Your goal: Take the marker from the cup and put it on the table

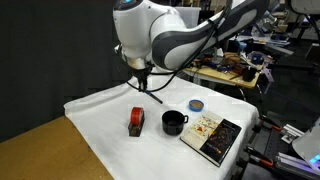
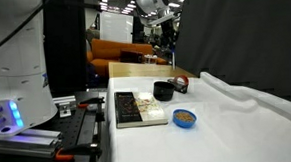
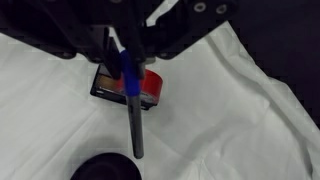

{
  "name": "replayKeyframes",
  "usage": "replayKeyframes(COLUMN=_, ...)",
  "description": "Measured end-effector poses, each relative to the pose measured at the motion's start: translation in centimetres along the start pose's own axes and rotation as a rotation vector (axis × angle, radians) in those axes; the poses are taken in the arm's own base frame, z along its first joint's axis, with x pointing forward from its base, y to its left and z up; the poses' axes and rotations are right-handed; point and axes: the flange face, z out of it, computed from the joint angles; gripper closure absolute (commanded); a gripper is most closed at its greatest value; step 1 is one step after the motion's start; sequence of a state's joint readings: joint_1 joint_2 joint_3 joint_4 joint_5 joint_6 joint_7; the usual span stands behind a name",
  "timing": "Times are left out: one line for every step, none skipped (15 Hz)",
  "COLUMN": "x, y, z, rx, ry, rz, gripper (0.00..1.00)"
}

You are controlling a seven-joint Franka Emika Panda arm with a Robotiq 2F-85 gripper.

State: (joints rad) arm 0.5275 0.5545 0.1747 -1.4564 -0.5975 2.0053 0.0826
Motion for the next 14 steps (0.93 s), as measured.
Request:
replayKeyframes(x=0.0, y=0.0, z=0.0, rx=0.0, ry=0.0, rz=0.0, gripper=0.96)
replayKeyframes(x=0.0, y=0.0, z=0.0, rx=0.0, ry=0.0, rz=0.0, gripper=0.96)
replayKeyframes(x=0.0, y=-0.1, z=0.1, rx=0.001, ry=0.0, rz=0.0, gripper=0.96)
replayKeyframes(x=0.0, y=-0.2, z=0.1, rx=0.002, ry=0.0, rz=-0.001, gripper=0.96)
replayKeyframes(x=0.1, y=-0.3, z=0.0, rx=0.003, ry=0.002, rz=-0.003, gripper=0.96)
replayKeyframes(x=0.2, y=-0.5, z=-0.2, rx=0.003, ry=0.006, rz=-0.006, gripper=0.96)
replayKeyframes(x=0.3, y=-0.9, z=-0.4, rx=0.004, ry=0.01, rz=-0.011, gripper=0.96)
replayKeyframes(x=0.4, y=-1.4, z=-0.7, rx=0.006, ry=0.016, rz=-0.019, gripper=0.96)
replayKeyframes(x=0.6, y=-2.2, z=-1.1, rx=0.008, ry=0.021, rz=-0.032, gripper=0.96)
replayKeyframes(x=0.7, y=-3.1, z=-1.4, rx=0.011, ry=0.026, rz=-0.049, gripper=0.96)
replayKeyframes(x=0.8, y=-4.2, z=-1.6, rx=0.014, ry=0.027, rz=-0.074, gripper=0.96)
replayKeyframes(x=0.7, y=-5.4, z=-1.5, rx=0.018, ry=0.022, rz=-0.102, gripper=0.96)
replayKeyframes(x=0.5, y=-6.7, z=-0.9, rx=0.022, ry=0.009, rz=-0.13, gripper=0.96)
replayKeyframes(x=0.1, y=-7.9, z=-0.1, rx=0.026, ry=-0.009, rz=-0.157, gripper=0.96)
